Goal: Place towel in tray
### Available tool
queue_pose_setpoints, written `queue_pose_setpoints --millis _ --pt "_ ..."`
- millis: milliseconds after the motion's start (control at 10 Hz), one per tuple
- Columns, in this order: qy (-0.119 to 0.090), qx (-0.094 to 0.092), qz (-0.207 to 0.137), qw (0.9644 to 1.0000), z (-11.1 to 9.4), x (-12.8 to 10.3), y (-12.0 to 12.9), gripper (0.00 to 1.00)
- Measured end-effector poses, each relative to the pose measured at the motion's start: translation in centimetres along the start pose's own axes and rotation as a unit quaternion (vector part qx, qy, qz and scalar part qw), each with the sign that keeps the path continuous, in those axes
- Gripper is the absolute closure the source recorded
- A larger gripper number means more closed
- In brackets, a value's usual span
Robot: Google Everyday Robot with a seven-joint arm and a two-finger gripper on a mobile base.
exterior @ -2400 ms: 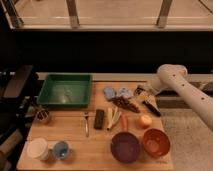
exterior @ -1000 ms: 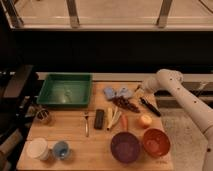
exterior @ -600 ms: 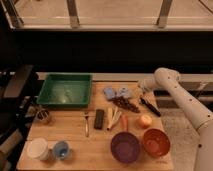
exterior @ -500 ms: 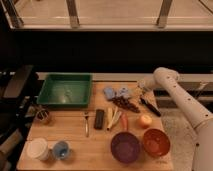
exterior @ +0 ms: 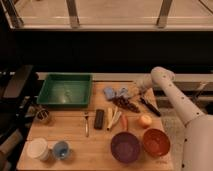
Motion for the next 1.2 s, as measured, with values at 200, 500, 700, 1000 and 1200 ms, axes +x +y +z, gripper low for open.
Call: queue_pose_setpoints --millis 200,500,700,1000,1200 --pt "-0.006 -0.010 -0.002 0.9999 1.1 -0.3 0.0 0.34" --pt "-0.010 -0.033 -0.001 0.9994 3.1 -0.2 0.6 0.34" --pt "-0.009 -0.048 0.002 0.9988 4.0 0.3 1.3 0.34" --pt "-0.006 -0.078 0.004 0.9970 4.9 1.0 2.7 0.54" --pt "-0.003 -0.090 0.000 0.9960 5.0 0.9 3.3 0.73"
